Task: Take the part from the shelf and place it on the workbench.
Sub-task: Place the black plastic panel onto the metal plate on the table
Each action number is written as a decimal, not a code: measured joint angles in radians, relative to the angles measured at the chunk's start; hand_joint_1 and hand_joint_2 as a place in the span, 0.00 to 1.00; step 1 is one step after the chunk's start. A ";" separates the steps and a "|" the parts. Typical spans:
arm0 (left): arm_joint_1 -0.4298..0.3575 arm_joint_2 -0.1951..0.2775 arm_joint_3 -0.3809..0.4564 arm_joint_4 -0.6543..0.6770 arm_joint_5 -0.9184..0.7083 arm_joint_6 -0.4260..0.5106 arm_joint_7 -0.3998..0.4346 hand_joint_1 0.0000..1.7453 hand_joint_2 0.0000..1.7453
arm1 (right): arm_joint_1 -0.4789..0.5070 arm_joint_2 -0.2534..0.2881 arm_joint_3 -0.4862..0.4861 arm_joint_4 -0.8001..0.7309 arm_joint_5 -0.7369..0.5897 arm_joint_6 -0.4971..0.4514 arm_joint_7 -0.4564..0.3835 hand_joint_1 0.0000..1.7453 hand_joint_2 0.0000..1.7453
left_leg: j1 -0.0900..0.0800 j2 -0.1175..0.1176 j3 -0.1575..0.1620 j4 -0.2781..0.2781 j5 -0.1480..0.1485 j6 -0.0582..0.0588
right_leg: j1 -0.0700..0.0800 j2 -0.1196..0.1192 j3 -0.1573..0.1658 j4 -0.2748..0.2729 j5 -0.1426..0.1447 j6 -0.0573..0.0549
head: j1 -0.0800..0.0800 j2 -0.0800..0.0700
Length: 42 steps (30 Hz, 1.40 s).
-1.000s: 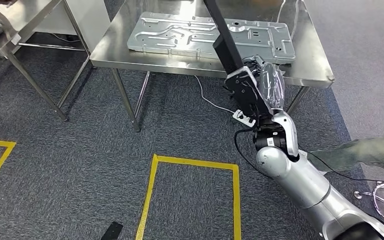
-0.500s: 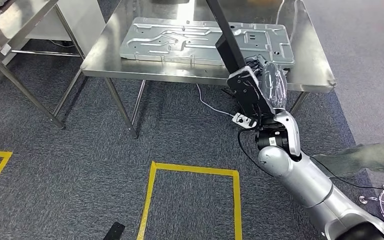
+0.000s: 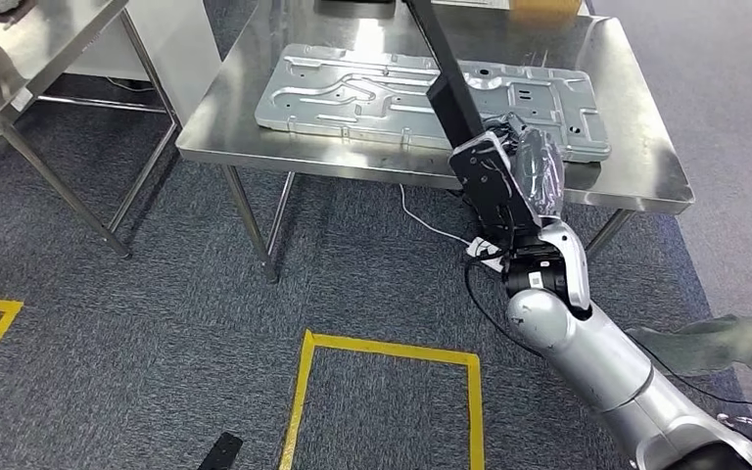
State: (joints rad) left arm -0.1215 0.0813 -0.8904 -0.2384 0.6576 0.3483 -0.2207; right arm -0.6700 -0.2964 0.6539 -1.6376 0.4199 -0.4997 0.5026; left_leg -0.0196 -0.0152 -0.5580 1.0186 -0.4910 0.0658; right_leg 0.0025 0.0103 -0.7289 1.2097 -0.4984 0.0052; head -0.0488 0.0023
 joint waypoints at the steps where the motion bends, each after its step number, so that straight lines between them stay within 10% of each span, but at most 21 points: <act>1: 0.000 -0.001 0.000 0.000 0.000 0.000 0.000 0.00 1.00 | 0.000 -0.001 0.000 0.002 -0.001 0.000 0.000 1.00 1.00 | -0.002 -0.001 0.013 0.000 -0.011 -0.001 | 0.007 0.000 0.016 -0.066 0.051 -0.011 | 0.000 0.000; 3: -0.002 -0.003 0.000 0.000 0.001 0.000 0.001 0.00 1.00 | -0.005 -0.002 -0.002 0.004 -0.003 0.000 0.001 1.00 1.00 | -0.003 -0.003 0.025 -0.001 -0.026 -0.006 | 0.019 0.000 0.040 -0.156 0.108 -0.024 | -0.001 0.000; 8: -0.004 -0.002 0.000 0.000 0.001 0.000 0.002 0.00 1.00 | -0.010 -0.008 -0.006 0.011 -0.006 0.002 0.007 1.00 1.00 | -0.002 0.001 0.018 0.041 -0.040 -0.033 | 0.011 0.000 0.087 -0.203 0.108 -0.040 | -0.002 0.000; 13: -0.001 -0.003 -0.001 0.000 0.002 0.000 0.002 0.00 1.00 | -0.008 -0.013 -0.008 0.026 -0.006 0.009 0.012 1.00 1.00 | 0.023 0.005 -0.155 0.261 -0.104 -0.066 | 0.003 0.001 0.132 -0.207 0.071 -0.040 | -0.003 0.000; 18: -0.002 -0.002 -0.001 0.000 0.001 0.000 0.002 0.00 1.00 | -0.014 -0.027 -0.012 0.040 -0.006 0.016 0.031 1.00 1.00 | 0.027 0.010 -0.104 0.010 0.082 -0.066 | -0.005 0.002 0.180 -0.201 0.024 -0.018 | -0.003 0.000; 22: -0.002 -0.002 -0.002 0.000 0.000 -0.001 0.004 0.00 1.00 | -0.020 -0.053 -0.024 0.056 -0.006 0.033 0.068 1.00 1.00 | 0.023 0.009 -0.080 -0.015 0.087 -0.040 | -0.007 0.001 0.185 -0.186 0.012 0.004 | -0.002 0.000; 28: -0.004 -0.002 -0.002 0.000 -0.002 -0.003 0.006 0.00 1.00 | -0.023 -0.117 -0.052 0.094 -0.009 0.050 0.109 1.00 1.00 | 0.021 0.006 -0.038 -0.021 0.057 -0.017 | -0.013 -0.001 -0.008 0.101 -0.079 0.022 | 0.003 0.000; 30: -0.005 -0.002 -0.002 0.000 -0.004 -0.004 0.008 0.00 1.00 | -0.022 -0.138 -0.058 0.109 -0.009 0.052 0.121 1.00 1.00 | 0.021 0.005 -0.019 -0.017 0.038 -0.018 | -0.016 -0.001 -0.017 0.053 -0.047 0.027 | 0.004 0.000; 34: -0.009 -0.005 -0.002 0.000 -0.007 -0.005 0.013 0.00 1.00 | -0.025 -0.182 -0.085 0.140 -0.010 0.071 0.145 1.00 1.00 | 0.019 0.000 0.011 -0.004 -0.005 -0.035 | -0.019 -0.002 0.043 -0.159 0.105 0.022 | 0.003 0.000; 39: -0.016 -0.005 -0.002 0.000 -0.008 -0.006 0.017 0.00 1.00 | -0.027 -0.218 -0.109 0.166 -0.012 0.091 0.162 1.00 1.00 | 0.018 0.001 0.006 0.031 -0.019 -0.058 | -0.018 0.001 0.065 -0.172 0.105 -0.011 | 0.001 0.000; 42: -0.019 -0.009 -0.003 0.000 -0.009 -0.006 0.018 0.00 1.00 | -0.030 -0.229 -0.118 0.173 -0.008 0.106 0.169 1.00 1.00 | 0.020 0.007 -0.091 0.188 -0.056 -0.067 | -0.016 0.000 0.085 -0.174 0.089 -0.022 | -0.002 0.000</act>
State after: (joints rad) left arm -0.1405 0.0724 -0.8934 -0.2384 0.6481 0.3422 -0.2026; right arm -0.7001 -0.5254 0.5359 -1.4650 0.4122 -0.3941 0.6715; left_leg 0.0007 -0.0079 -0.6486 1.2070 -0.5471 -0.0017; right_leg -0.0136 0.0108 -0.6441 1.0358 -0.4095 -0.0164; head -0.0508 0.0023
